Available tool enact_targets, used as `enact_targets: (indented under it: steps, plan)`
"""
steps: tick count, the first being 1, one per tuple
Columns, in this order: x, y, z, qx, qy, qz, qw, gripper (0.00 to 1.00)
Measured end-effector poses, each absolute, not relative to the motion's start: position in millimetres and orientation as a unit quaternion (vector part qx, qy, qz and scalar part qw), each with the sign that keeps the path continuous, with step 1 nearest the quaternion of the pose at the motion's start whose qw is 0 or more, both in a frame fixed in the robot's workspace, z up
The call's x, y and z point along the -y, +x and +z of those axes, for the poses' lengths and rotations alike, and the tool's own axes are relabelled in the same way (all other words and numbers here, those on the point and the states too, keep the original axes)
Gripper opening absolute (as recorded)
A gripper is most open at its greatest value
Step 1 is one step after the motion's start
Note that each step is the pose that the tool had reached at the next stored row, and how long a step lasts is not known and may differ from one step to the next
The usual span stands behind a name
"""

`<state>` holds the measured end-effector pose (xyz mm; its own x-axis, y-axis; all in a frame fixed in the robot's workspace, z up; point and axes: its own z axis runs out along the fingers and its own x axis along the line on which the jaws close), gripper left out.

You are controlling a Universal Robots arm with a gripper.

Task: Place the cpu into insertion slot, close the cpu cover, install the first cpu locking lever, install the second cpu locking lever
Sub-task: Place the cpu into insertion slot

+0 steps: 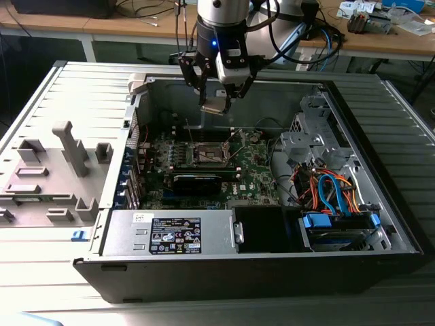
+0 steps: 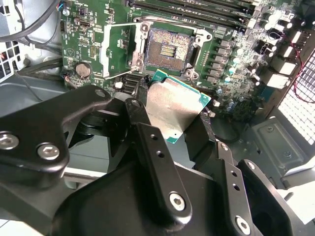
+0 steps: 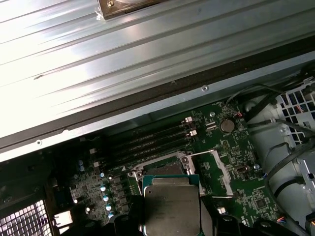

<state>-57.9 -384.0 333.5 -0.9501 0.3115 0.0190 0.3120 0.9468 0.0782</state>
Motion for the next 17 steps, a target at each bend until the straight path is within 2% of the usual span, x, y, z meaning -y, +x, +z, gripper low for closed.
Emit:
enact_targets:
  steps: [17]
  plan:
    - [384.0, -57.9, 333.3, 0.985, -0.170, -0.040, 0.003, 0.55]
